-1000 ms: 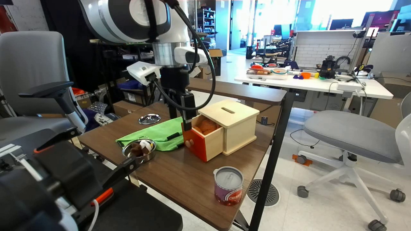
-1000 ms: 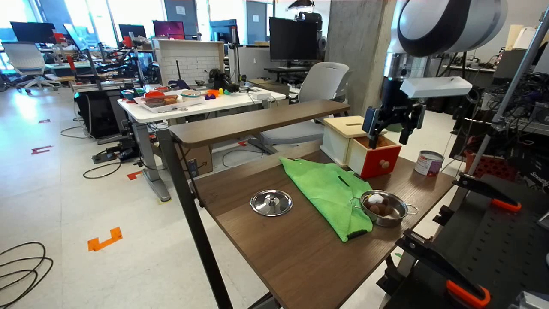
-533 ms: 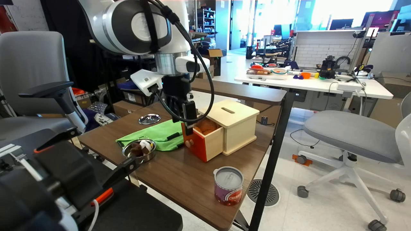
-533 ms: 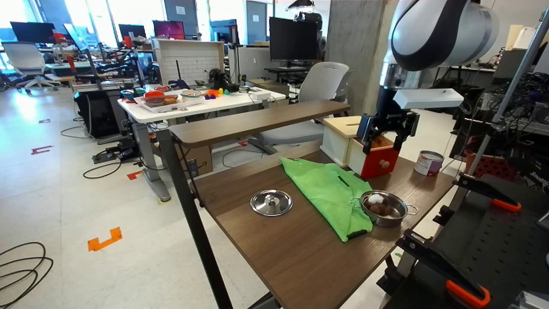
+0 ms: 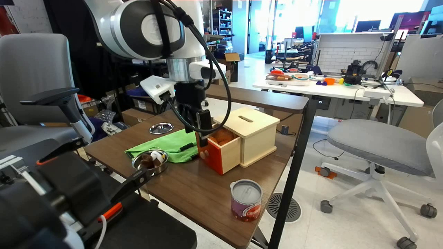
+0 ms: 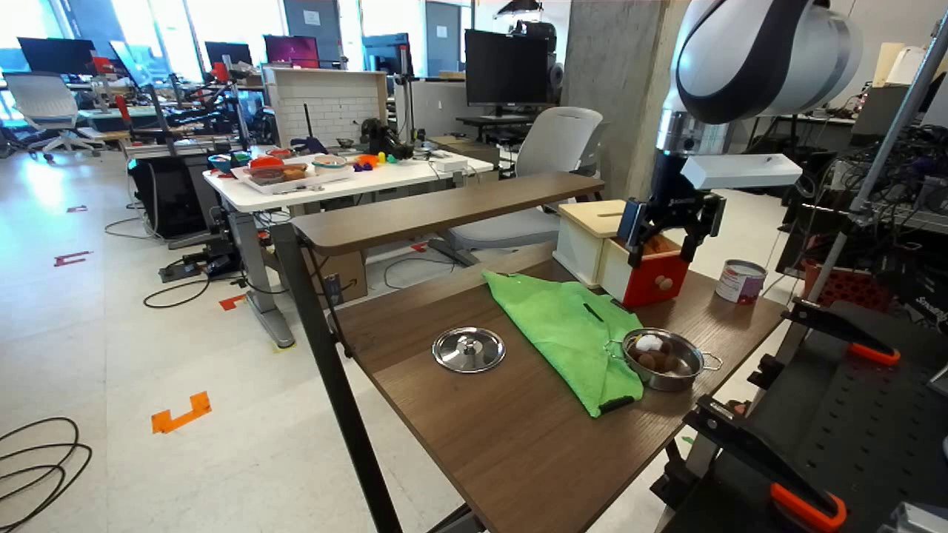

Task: Close the drawer

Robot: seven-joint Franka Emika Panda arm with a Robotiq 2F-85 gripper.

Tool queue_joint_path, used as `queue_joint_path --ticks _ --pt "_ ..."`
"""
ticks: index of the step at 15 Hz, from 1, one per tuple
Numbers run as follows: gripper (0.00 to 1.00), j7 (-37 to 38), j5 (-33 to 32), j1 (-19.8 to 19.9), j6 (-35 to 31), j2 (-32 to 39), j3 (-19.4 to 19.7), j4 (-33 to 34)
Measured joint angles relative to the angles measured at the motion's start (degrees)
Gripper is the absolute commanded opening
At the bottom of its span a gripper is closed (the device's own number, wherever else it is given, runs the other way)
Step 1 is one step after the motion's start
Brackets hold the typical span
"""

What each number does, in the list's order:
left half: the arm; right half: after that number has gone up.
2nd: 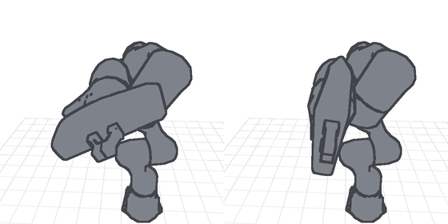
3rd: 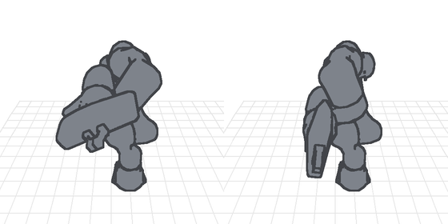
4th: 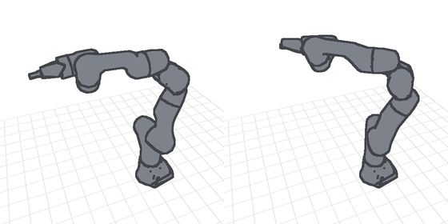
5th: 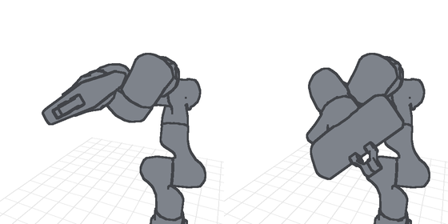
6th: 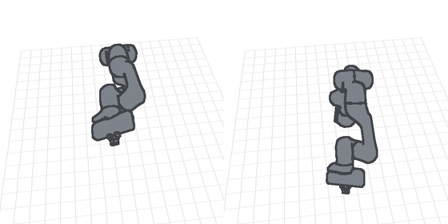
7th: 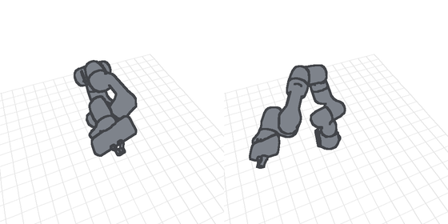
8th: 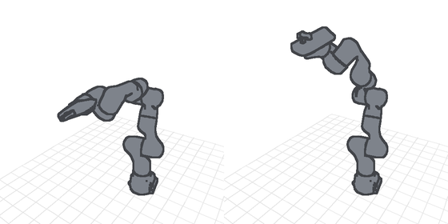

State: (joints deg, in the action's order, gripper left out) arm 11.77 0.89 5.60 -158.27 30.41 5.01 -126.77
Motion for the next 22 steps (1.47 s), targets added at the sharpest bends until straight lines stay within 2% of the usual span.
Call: queue_joint_path --ticks 18,22 --pt "1.0 -0.7 0.8 0.1 1.9 0.1 -0.2 0.6" --pt "1.0 -0.7 0.4 -0.9 1.8 0.6 1.2 0.5"
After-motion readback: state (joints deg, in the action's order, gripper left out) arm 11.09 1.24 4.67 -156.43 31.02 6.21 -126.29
